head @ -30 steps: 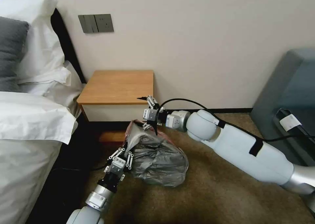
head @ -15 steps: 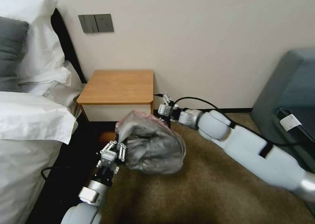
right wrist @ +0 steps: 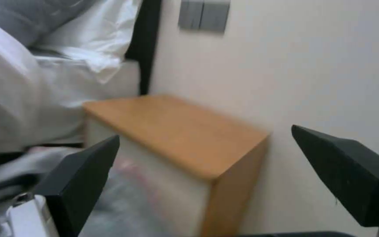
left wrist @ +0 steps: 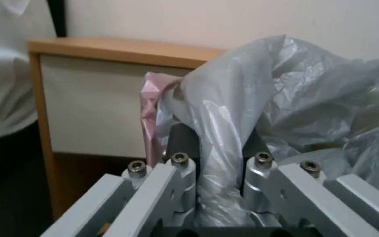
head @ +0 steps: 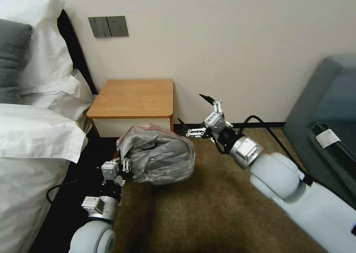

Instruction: Pick up the garbage bag from the table and place it over the trash can.

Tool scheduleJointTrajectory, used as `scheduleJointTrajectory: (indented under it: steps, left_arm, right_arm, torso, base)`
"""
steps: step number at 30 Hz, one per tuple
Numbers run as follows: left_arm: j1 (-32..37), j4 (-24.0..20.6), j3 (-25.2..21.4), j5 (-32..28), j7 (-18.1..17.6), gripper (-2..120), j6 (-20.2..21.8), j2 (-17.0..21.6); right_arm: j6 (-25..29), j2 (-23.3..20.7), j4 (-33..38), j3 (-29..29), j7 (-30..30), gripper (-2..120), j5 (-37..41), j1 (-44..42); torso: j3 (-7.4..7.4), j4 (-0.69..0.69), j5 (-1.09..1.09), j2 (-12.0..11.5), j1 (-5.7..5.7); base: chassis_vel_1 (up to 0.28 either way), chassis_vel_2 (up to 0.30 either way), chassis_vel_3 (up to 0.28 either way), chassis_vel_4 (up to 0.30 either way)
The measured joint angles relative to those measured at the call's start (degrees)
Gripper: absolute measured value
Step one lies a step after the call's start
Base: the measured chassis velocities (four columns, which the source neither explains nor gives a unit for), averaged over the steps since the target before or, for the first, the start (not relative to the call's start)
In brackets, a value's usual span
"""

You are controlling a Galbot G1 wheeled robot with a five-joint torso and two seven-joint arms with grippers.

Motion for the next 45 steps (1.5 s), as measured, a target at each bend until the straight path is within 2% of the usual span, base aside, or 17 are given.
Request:
scheduleJointTrajectory:
  steps: [2,3,5,7,8,10,13,24,26,30,32,34,36,40,42,43,45]
  left_arm:
    - [0.25,-0.79,-0.17,-3.53,-0.30,10,0.84,-0.22]
    - [0.25,-0.79,-0.17,-3.53,-0.30,10,0.84,-0.22]
    - [0.26,-1.28,-0.43,-6.31,-0.31,10,1.14,-0.36]
    - [0.25,-1.45,-0.53,-7.31,-0.31,10,1.26,-0.41]
    - [0.23,-1.70,-0.66,-8.67,-0.49,10,1.51,-0.49]
    - [0.23,-1.82,-0.74,-9.55,-0.73,10,1.71,-0.73]
    - [0.33,-1.82,-0.75,-9.71,-0.80,10,1.71,-0.88]
    - [0.57,-2.58,-0.12,-9.53,-0.84,10,1.71,-1.11]
    - [0.72,-2.90,-0.14,-9.58,-0.84,10,1.71,-1.09]
    - [0.73,-2.92,-0.27,-9.62,-0.84,10,1.71,-1.06]
    - [0.72,-2.92,-0.35,-9.62,-0.84,10,1.69,-1.04]
    - [0.71,-2.88,-0.35,-9.62,-0.84,10,1.68,-1.04]
    - [0.70,-2.85,-0.27,-9.61,-0.85,10,1.67,-1.08]
    - [0.70,-2.85,0.01,-9.50,-0.85,10,1.67,-1.11]
    - [0.71,-2.85,0.14,-9.40,-0.85,10,1.67,-1.13]
    - [0.71,-2.85,0.14,-9.40,-0.85,10,1.67,-1.13]
    - [0.72,-2.87,0.17,-9.36,-0.86,10,1.67,-1.15]
  right_arm:
    - [-1.30,2.05,1.23,-0.21,2.71,100,9.05,-2.89]
    - [-1.30,2.05,1.23,-0.21,2.71,100,9.05,-2.89]
    - [-1.63,5.02,1.95,0.30,6.79,100,18.10,-5.60]
    - [-1.63,6.47,2.12,0.89,8.43,100,20.38,-6.72]
    - [-1.59,8.62,2.25,2.08,10.05,100,21.70,-8.64]
    - [-1.16,12.23,2.33,4.22,11.05,100,19.03,-12.72]
    - [-0.32,14.09,2.21,5.42,9.66,100,14.66,-15.94]
    - [1.40,14.92,-2.72,4.45,5.45,99,7.62,-15.55]
    - [1.85,15.25,-4.57,4.11,5.27,89,7.06,-14.63]
    - [2.41,15.50,-5.66,3.98,4.98,80,6.43,-14.27]
    - [2.69,15.60,-6.24,3.94,4.94,68,6.02,-14.28]
    - [2.83,15.60,-6.43,3.91,4.86,65,5.80,-14.31]
    - [3.04,15.60,-6.69,3.85,4.71,54,5.40,-14.31]
    - [3.15,15.58,-6.74,3.81,4.49,44,5.22,-14.19]
    - [3.19,15.55,-6.78,3.74,4.48,34,5.20,-13.96]
    - [3.19,15.55,-6.78,3.74,4.48,34,5.20,-13.96]
    - [3.20,15.55,-6.79,3.66,4.46,23,5.17,-13.93]
  torso:
    - [0.00,0.01,-0.01,0.00,0.00]
    - [0.00,0.01,-0.01,0.00,0.00]
    - [0.00,0.01,-0.02,0.00,0.00]
    - [0.00,0.01,0.00,0.00,0.00]
    - [0.00,0.01,0.00,0.00,0.00]
    - [0.00,0.01,0.00,0.00,0.00]
    - [0.00,-0.01,-0.01,0.00,0.00]
    - [0.01,0.01,-0.01,0.00,0.00]
    - [0.01,0.01,0.00,0.00,0.00]
    - [0.01,0.01,0.00,0.00,0.00]
    - [0.01,0.01,0.00,0.00,0.00]
    - [0.01,0.01,0.00,0.00,0.00]
    - [0.01,0.01,0.00,0.00,0.00]
    - [0.01,0.00,0.00,0.00,0.00]
    - [0.01,0.00,0.00,0.00,0.00]
    - [0.01,0.00,0.00,0.00,0.00]
    - [0.01,0.00,0.00,0.00,0.00]
  base:
    - [0.000,0.000,0.000,0.000]
    - [0.000,0.000,0.000,0.000]
    - [0.000,0.000,0.000,0.000]
    - [0.000,0.000,0.000,0.000]
    - [0.000,0.000,0.000,0.000]
    - [0.000,0.000,0.000,0.000]
    - [0.000,0.000,0.000,0.000]
    - [0.000,0.000,0.000,0.000]
    - [0.000,0.000,0.000,0.000]
    - [0.000,0.000,0.000,0.000]
    - [0.000,0.000,0.000,0.000]
    - [0.000,0.000,0.000,0.000]
    - [0.000,0.000,0.000,0.000]
    - [0.000,0.000,0.000,0.000]
    - [0.000,0.000,0.000,0.000]
    - [0.000,0.000,0.000,0.000]
    - [0.000,0.000,0.000,0.000]
